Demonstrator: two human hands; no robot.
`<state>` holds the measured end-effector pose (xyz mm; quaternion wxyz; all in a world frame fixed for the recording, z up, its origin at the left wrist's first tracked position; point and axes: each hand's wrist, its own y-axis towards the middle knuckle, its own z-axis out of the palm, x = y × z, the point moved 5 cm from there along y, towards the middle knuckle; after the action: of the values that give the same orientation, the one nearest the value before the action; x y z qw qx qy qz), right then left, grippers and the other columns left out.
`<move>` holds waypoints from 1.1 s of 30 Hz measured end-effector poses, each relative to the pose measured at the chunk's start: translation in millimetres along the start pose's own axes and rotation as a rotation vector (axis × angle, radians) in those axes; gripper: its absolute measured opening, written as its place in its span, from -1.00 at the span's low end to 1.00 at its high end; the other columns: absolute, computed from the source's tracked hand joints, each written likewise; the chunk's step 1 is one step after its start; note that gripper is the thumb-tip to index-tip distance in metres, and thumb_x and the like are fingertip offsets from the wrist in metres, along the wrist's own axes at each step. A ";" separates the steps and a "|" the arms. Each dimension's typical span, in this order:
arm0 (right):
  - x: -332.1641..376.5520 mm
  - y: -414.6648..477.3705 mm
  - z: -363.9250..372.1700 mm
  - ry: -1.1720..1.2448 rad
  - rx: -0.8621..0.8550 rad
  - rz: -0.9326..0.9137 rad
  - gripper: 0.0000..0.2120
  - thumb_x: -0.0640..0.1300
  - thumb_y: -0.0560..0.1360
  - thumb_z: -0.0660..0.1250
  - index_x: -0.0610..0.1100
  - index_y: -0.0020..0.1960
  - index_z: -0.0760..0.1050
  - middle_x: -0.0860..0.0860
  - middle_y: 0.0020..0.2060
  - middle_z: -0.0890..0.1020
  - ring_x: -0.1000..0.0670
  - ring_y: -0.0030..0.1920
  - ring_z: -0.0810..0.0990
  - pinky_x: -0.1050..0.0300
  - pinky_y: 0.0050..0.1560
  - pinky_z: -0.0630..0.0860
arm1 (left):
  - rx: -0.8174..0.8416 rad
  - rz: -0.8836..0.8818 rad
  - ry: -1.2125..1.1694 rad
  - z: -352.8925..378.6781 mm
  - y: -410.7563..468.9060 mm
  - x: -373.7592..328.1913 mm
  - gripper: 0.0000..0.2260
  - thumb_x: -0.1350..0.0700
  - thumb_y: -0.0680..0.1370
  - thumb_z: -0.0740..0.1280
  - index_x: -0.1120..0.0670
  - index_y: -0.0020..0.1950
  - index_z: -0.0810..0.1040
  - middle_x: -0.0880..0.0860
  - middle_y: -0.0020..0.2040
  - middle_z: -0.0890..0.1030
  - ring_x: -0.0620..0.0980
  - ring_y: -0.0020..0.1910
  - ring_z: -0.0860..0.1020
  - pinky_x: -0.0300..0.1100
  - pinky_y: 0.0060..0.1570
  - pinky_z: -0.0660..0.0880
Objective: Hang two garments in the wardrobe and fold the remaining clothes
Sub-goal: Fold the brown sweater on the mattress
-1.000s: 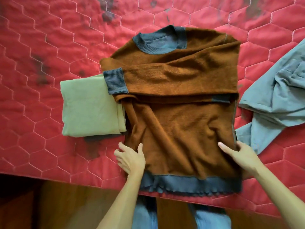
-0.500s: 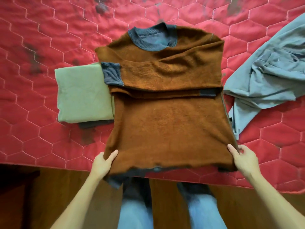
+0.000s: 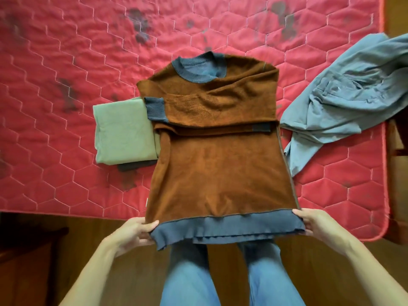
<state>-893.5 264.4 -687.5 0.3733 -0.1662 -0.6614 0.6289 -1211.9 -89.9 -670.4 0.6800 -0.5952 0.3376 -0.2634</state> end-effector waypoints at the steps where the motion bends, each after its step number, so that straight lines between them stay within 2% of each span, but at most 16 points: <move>1: 5.5 -6.0 -8.1 0.104 0.004 0.003 -0.45 0.12 0.32 0.52 -0.29 0.09 0.62 -0.14 -0.16 0.66 -0.10 -0.22 0.56 0.15 -0.26 0.49 | -0.003 -0.009 -0.028 -1.8 -10.1 -1.6 -0.45 0.02 0.37 0.55 0.29 0.25 0.56 0.24 0.18 0.65 0.14 0.15 0.66 0.09 0.14 0.57; 3: 26.1 -9.7 -24.9 0.293 -0.006 -0.036 -0.56 0.00 0.43 0.43 -0.38 0.07 0.56 -0.12 -0.25 0.62 -0.06 -0.43 0.52 0.21 -0.48 0.41 | -0.055 0.010 -0.106 -5.9 -27.0 -13.5 -0.63 0.11 0.48 0.47 0.25 0.21 0.51 0.17 0.10 0.66 0.08 0.00 0.68 -0.02 -0.07 0.56; 5: 65.0 -6.6 -23.0 0.419 0.013 -0.107 -0.53 0.03 0.38 0.48 -0.34 0.07 0.59 -0.15 -0.24 0.49 -0.01 -0.48 0.38 0.21 -0.48 0.23 | -0.138 0.099 -0.206 -9.7 -35.6 -44.0 -0.78 0.18 0.57 0.34 0.10 0.22 0.49 0.05 0.11 0.62 0.00 0.00 0.60 -0.06 -0.06 0.49; 7: 112.9 2.7 -7.6 0.502 0.067 -0.181 -0.72 -0.01 0.51 0.32 -0.22 -0.11 0.64 -0.11 -0.36 0.53 0.03 -0.57 0.39 0.27 -0.63 0.26 | -0.205 0.248 -0.327 -19.9 -34.4 -91.2 -0.69 0.21 0.62 0.27 -0.02 0.34 0.45 -0.01 0.19 0.55 -0.07 0.01 0.55 -0.12 -0.02 0.50; 9: 166.5 10.2 16.5 0.539 0.134 -0.214 -0.83 -0.08 0.46 0.35 -0.12 -0.27 0.57 0.03 -0.56 0.45 0.13 -0.68 0.32 0.33 -0.76 0.18 | -0.267 0.357 -0.503 -38.2 -27.4 -145.7 -0.74 0.26 0.63 0.25 0.00 0.28 0.48 -0.01 0.12 0.54 -0.12 -0.09 0.52 -0.26 -0.28 0.57; 12: 234.2 36.0 41.8 0.695 0.341 -0.272 -0.51 -0.19 -0.02 0.69 -0.04 -0.33 0.41 0.14 -0.58 0.32 0.16 -0.64 0.29 0.35 -0.75 0.11 | -0.215 0.400 -0.891 -55.6 -7.1 -230.4 -0.80 0.41 0.47 0.42 0.21 0.01 0.53 0.11 -0.04 0.59 -0.15 0.00 0.59 -0.45 -0.24 0.57; 14: 274.8 60.3 46.7 0.824 0.422 -0.327 -0.43 -0.32 -0.11 0.69 -0.05 -0.33 0.38 0.13 -0.55 0.35 0.16 -0.60 0.33 0.30 -0.71 0.18 | -0.162 0.444 -1.043 -55.2 0.2 -286.6 -0.92 0.36 0.62 0.23 0.29 -0.05 0.48 0.13 -0.10 0.54 -0.14 0.10 0.58 -0.45 -0.18 0.57; 17: 338.7 97.3 47.9 0.933 0.328 -0.408 -0.38 -0.38 -0.25 0.63 -0.10 -0.33 0.39 0.08 -0.49 0.43 0.16 -0.55 0.37 0.35 -0.64 0.24 | -0.196 0.551 -1.093 -61.3 17.2 -362.2 -0.83 0.33 0.67 0.15 0.32 -0.05 0.48 0.17 -0.10 0.52 -0.04 -0.17 0.59 -0.33 -0.20 0.61; 19: 378.9 117.9 47.1 0.942 0.237 -0.456 -0.46 -0.38 -0.18 0.60 -0.13 -0.32 0.42 0.06 -0.47 0.48 0.15 -0.54 0.39 0.34 -0.60 0.29 | -0.239 0.606 -1.100 -70.1 33.3 -404.1 -0.86 0.35 0.66 0.17 0.32 -0.04 0.49 0.20 -0.07 0.53 0.00 -0.10 0.60 -0.25 -0.23 0.63; 20: 395.4 127.3 49.6 0.921 0.200 -0.455 -0.57 -0.36 0.01 0.57 -0.14 -0.27 0.42 0.04 -0.46 0.51 0.14 -0.51 0.43 0.34 -0.57 0.33 | -0.253 0.624 -1.084 -75.8 45.2 -422.0 -0.87 0.35 0.65 0.18 0.32 -0.01 0.50 0.20 -0.03 0.54 0.03 0.00 0.60 -0.22 -0.22 0.64; 22: 410.0 147.9 47.0 0.820 0.049 -0.433 -0.93 -0.25 0.48 0.35 -0.17 -0.14 0.46 -0.02 -0.38 0.59 0.10 -0.36 0.53 0.33 -0.44 0.45 | -0.315 0.636 -0.981 -78.8 66.2 -444.2 -0.90 0.32 0.66 0.18 0.30 0.11 0.46 0.22 0.04 0.55 0.09 0.16 0.59 -0.19 0.01 0.62; 23: 411.6 164.9 44.0 0.726 -0.041 -0.412 -0.89 -0.18 0.60 0.23 -0.18 -0.08 0.48 -0.04 -0.31 0.61 0.07 -0.28 0.56 0.31 -0.36 0.50 | -0.340 0.613 -0.899 -77.3 82.8 -451.1 -0.88 0.28 0.67 0.17 0.25 0.20 0.42 0.24 0.07 0.54 0.12 0.20 0.57 -0.13 0.15 0.58; 26: 387.2 209.3 28.5 0.055 -0.401 -0.378 -0.72 0.01 0.51 0.34 -0.19 0.07 0.56 -0.10 -0.20 0.59 -0.03 -0.21 0.56 0.16 -0.22 0.50 | -0.625 0.516 -0.288 -75.1 128.0 -447.3 -0.53 -0.03 0.60 0.28 0.12 0.45 0.33 0.24 0.21 0.52 0.24 0.22 0.54 0.12 0.33 0.45; 28: 356.8 229.7 13.4 -0.430 -0.620 -0.306 -0.39 0.12 0.41 0.48 -0.25 0.30 0.49 -0.23 0.09 0.62 -0.20 0.09 0.60 -0.04 0.10 0.54 | -0.875 0.445 0.298 -76.2 148.1 -434.4 -0.28 -0.21 0.49 0.36 0.08 0.55 0.22 0.29 0.36 0.46 0.29 0.36 0.44 0.16 0.39 0.35; 31: 319.4 245.6 8.8 -0.456 -0.551 -0.259 -0.06 0.34 0.26 0.52 -0.22 0.41 0.36 -0.15 0.25 0.57 -0.18 0.27 0.55 -0.10 0.32 0.45 | -0.899 0.362 0.579 -70.3 177.2 -407.5 0.00 -0.41 0.42 0.35 0.12 0.61 0.00 0.32 0.49 0.30 0.31 0.47 0.31 0.19 0.43 0.27; 33: 311.4 244.6 10.0 -0.406 -0.524 -0.264 -0.18 0.28 0.36 0.49 -0.19 0.40 0.33 -0.03 0.17 0.54 -0.12 0.23 0.55 -0.04 0.29 0.45 | -0.930 0.344 0.585 -71.8 185.9 -400.4 0.07 -0.43 0.37 0.37 0.12 0.61 -0.04 0.33 0.51 0.24 0.32 0.47 0.29 0.20 0.42 0.27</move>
<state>-1168.9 509.6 -832.0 0.2569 -0.0411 -0.8767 0.4046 -1529.1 197.5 -800.3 0.2581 -0.6705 0.6839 -0.1267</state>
